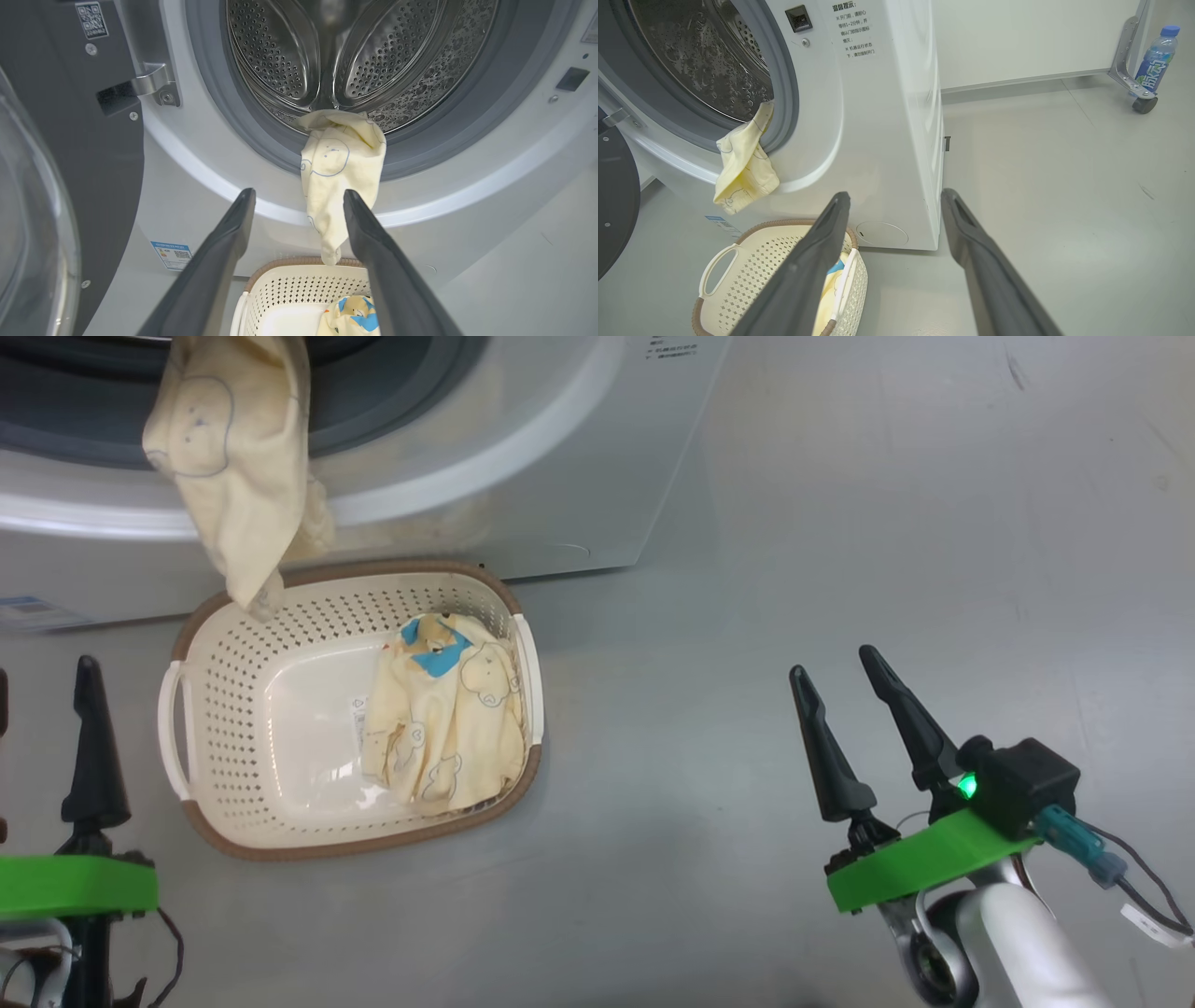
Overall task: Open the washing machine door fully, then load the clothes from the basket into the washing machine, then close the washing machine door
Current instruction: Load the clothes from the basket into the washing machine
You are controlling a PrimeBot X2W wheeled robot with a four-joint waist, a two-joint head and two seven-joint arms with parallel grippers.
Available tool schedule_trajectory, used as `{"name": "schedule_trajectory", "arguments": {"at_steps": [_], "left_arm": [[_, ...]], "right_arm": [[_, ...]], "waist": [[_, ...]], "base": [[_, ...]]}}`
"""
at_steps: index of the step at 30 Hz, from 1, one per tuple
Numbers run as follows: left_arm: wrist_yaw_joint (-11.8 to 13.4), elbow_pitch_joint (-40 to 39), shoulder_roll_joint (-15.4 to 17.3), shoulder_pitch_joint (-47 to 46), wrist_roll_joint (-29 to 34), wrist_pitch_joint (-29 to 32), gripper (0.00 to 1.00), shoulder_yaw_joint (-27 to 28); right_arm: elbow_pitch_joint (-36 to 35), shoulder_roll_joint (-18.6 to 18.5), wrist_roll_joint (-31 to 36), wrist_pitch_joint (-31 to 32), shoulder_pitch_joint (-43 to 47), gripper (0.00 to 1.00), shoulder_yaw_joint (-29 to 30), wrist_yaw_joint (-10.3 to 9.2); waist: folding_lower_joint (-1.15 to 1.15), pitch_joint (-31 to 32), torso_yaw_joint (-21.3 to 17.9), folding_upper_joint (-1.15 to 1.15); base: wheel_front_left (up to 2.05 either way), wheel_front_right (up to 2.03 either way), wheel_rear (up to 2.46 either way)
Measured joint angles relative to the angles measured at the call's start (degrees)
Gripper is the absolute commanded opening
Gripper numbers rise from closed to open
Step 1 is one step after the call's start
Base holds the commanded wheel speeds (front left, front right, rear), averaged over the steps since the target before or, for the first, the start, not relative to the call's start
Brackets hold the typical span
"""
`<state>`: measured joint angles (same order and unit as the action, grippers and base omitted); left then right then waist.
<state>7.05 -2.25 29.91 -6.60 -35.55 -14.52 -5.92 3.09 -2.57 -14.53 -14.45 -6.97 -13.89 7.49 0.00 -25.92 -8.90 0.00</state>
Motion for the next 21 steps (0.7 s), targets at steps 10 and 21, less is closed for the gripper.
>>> {"name": "schedule_trajectory", "arguments": {"at_steps": [10,21], "left_arm": [[-2.12,5.99,-0.10,-5.73,0.00,1.00,1.00,-2.55],[-7.17,18.07,-1.49,-15.46,0.23,1.23,1.00,-6.75]], "right_arm": [[-0.29,0.00,-0.01,0.00,-0.42,1.00,-0.68,-0.01],[-1.32,0.00,-0.01,0.00,-0.83,1.00,-1.00,0.00]], "waist": [[0.00,-1.95,-1.36,0.00],[0.00,-5.55,-2.88,0.00]], "base": [[0.00,0.00,0.00],[0.00,0.00,0.00]]}}
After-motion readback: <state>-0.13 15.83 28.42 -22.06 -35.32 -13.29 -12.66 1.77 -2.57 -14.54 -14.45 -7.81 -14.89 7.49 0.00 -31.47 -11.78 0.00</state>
